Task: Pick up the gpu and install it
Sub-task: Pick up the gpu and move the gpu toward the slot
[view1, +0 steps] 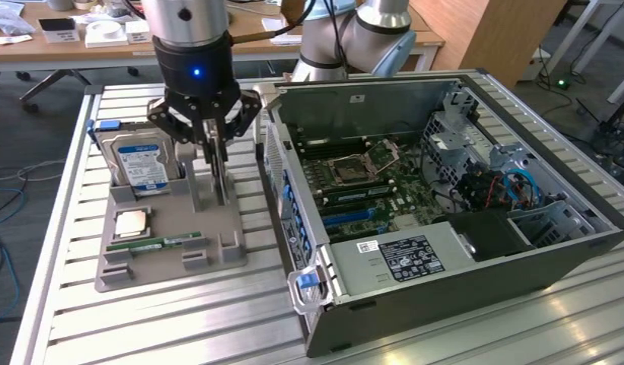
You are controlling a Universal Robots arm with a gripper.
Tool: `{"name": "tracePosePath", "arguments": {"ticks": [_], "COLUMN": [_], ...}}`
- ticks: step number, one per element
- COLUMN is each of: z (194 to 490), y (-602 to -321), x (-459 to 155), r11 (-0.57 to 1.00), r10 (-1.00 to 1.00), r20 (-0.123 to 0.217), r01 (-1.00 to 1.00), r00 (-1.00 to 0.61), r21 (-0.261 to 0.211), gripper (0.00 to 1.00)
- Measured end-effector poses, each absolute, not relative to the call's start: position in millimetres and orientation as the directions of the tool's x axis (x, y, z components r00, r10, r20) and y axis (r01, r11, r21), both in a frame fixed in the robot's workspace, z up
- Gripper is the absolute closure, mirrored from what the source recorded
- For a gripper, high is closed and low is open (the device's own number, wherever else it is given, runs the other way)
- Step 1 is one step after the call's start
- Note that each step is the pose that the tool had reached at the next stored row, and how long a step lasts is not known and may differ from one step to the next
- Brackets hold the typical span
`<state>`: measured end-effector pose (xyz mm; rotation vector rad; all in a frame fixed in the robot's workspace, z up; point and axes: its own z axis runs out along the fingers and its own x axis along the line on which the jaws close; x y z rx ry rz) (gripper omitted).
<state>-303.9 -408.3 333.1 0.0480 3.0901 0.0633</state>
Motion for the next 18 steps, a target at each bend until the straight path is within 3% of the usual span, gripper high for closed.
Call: {"name": "tracePosePath", "arguments": {"ticks": [18], "z": [368], "y": [-408], "x": [-304], "r11": [0.999], "r10": [0.032], "r20": [-0.05], "r01": [0.03], "r00": [-0.998], "r21": [0.042], "gripper": [0.74]}}
